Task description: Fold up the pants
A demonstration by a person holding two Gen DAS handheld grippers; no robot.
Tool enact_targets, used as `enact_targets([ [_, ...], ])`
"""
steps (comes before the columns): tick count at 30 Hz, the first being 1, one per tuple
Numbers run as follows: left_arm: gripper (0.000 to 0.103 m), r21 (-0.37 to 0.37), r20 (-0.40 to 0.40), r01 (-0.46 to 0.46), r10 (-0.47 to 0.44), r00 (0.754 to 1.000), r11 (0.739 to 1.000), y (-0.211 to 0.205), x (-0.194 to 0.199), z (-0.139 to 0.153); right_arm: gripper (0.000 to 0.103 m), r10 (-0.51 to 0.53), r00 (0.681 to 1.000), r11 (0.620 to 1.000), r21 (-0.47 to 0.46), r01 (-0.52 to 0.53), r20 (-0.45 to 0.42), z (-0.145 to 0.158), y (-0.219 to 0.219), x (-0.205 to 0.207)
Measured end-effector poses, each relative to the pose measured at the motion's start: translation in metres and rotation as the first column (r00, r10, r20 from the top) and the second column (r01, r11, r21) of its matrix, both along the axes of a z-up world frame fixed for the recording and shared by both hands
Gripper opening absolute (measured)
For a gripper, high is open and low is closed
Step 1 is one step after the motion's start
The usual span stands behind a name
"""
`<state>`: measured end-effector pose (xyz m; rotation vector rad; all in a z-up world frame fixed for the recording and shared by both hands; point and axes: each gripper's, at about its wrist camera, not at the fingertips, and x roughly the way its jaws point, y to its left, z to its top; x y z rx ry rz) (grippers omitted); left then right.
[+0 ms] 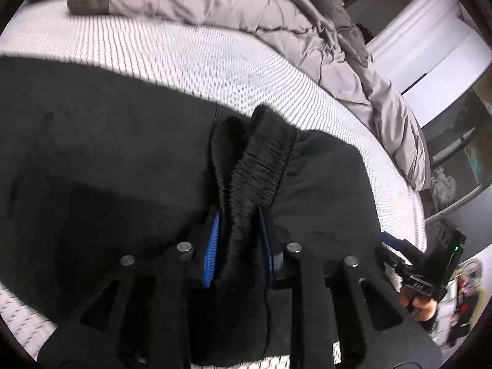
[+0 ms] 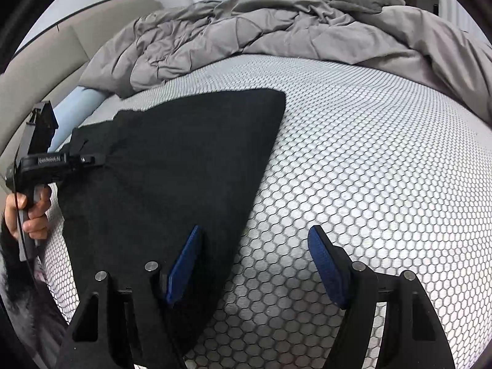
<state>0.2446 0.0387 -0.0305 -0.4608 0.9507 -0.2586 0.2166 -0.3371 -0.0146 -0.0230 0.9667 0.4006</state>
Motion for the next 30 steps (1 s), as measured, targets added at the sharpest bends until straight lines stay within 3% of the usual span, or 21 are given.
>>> enact_targets([
  [2,0.022,0.028,0.054,0.003,-0.005,0.999,1.000,-0.002,-0.010,0.016,0.073,0.009,1.000,0.999,0.045,-0.008,-0.018,0.003,-0.003,-0.002],
  [6,0.051,0.050,0.143,0.050,-0.057,0.988,0.997,-0.012,-0.031,0.043,0.073,0.038,0.996,0.992,0.126,-0.029,-0.076,0.005,-0.011,-0.010],
  [8,0.054,0.065,0.159,0.090,-0.099,0.982,0.994,-0.029,-0.039,0.050,0.073,0.070,0.991,0.990,0.132,-0.055,-0.113,0.001,-0.011,-0.019],
  [13,0.054,0.090,0.127,0.192,-0.203,0.971,0.977,-0.072,-0.047,0.047,0.073,0.188,0.979,0.975,-0.104,-0.196,-0.081,-0.006,0.007,-0.062],
  [16,0.054,0.099,0.113,0.261,-0.272,0.956,0.960,-0.109,-0.056,0.042,0.075,0.191,0.979,0.975,-0.106,-0.198,-0.072,-0.001,0.001,-0.070],
  [20,0.054,0.167,0.112,0.419,-0.439,0.891,0.893,-0.177,-0.085,0.033,0.075,0.172,0.984,0.984,-0.032,-0.174,-0.049,0.012,-0.011,-0.069],
  [24,0.054,0.248,0.115,0.524,-0.561,0.820,0.815,-0.225,-0.116,0.021,0.075,0.083,0.995,0.990,0.121,-0.076,-0.053,0.016,-0.029,-0.057],
  [27,0.055,0.352,0.061,0.531,-0.585,0.809,0.771,-0.250,-0.132,0.004,0.074,0.055,0.992,0.970,0.240,-0.026,-0.117,0.003,-0.034,-0.044],
  [30,0.055,0.397,0.062,0.516,-0.583,0.810,0.759,-0.260,-0.140,0.000,0.065,0.079,0.982,0.949,0.314,-0.021,-0.171,-0.012,-0.022,-0.028],
])
